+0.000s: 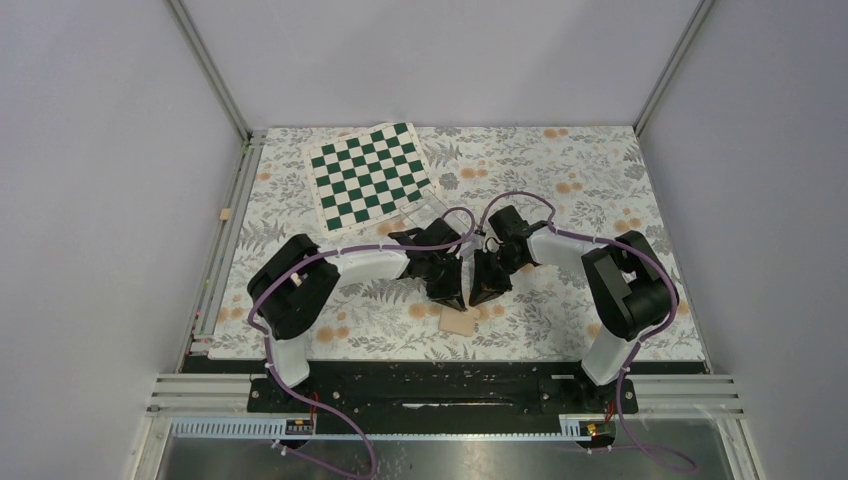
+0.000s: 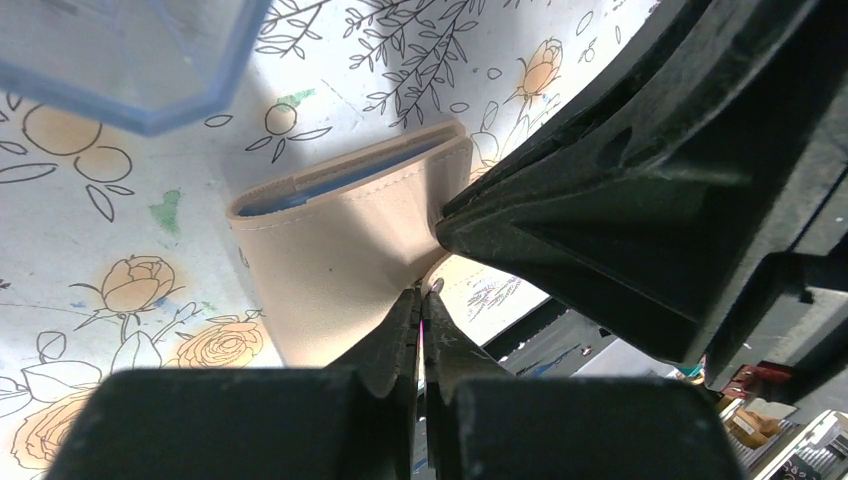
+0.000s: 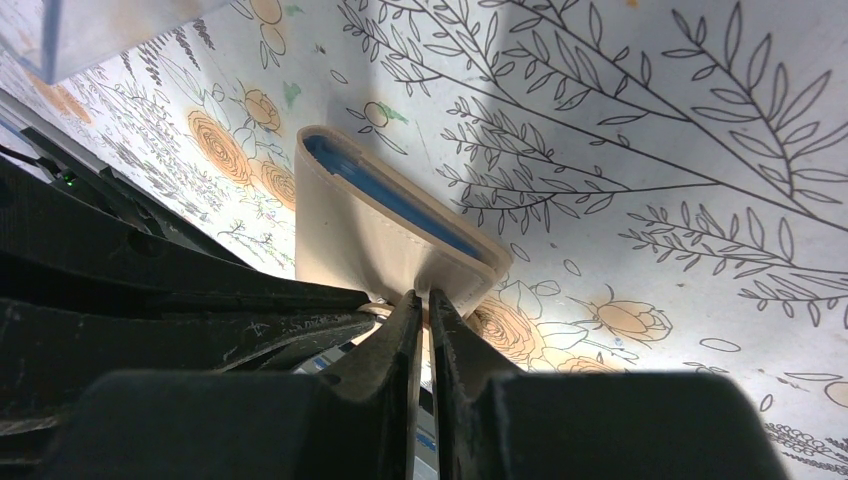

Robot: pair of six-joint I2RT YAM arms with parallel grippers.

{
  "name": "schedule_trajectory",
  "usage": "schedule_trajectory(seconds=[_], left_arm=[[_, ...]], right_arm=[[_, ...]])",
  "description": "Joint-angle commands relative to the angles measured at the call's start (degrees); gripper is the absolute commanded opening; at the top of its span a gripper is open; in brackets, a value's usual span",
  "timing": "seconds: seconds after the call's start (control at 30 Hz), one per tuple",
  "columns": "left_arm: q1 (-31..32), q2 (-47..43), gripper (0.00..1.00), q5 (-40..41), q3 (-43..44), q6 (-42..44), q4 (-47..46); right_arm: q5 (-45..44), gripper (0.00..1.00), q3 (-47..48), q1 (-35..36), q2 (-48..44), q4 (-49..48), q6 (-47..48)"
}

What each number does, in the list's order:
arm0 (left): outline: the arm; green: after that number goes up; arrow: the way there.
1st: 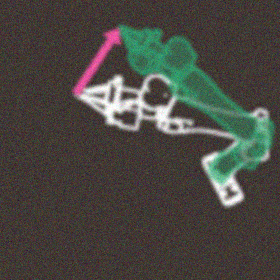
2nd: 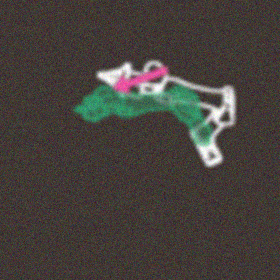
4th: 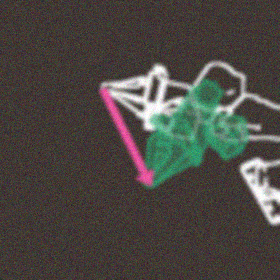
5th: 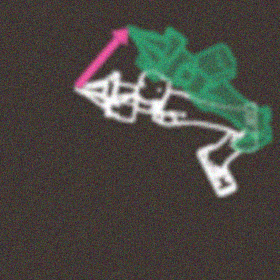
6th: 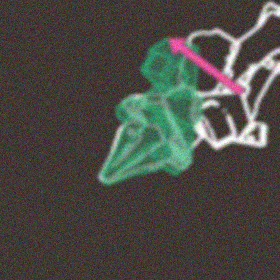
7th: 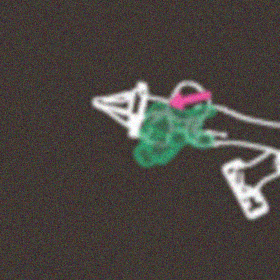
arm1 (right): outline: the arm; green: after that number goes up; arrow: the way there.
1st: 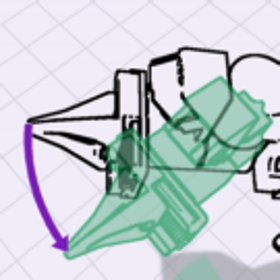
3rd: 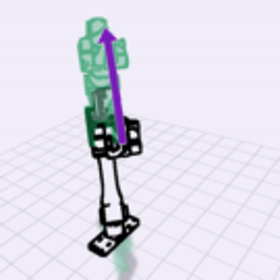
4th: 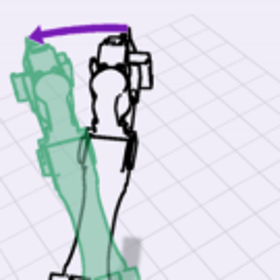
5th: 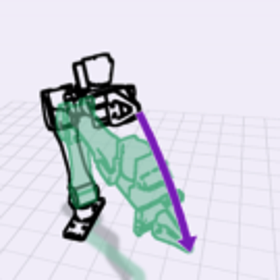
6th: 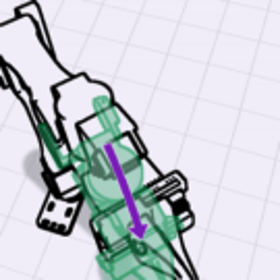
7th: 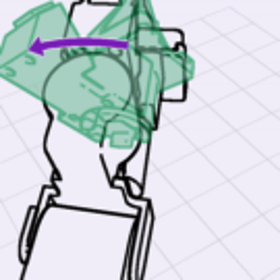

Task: Put the credit cards into the card holder
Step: Close the card holder at the center of the board.

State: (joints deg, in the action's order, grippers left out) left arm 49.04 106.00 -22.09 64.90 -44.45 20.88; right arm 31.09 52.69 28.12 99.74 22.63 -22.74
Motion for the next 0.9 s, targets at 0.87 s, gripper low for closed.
schedule_trajectory(seconds=[0.87], left_arm=[[0.0, 0.4, 0.0, 5.2, -0.7, 2.1, 4.3]], right_arm=[[2.4, 0.0, -1.6, 1.1, -10.1, -1.3, 1.2]])
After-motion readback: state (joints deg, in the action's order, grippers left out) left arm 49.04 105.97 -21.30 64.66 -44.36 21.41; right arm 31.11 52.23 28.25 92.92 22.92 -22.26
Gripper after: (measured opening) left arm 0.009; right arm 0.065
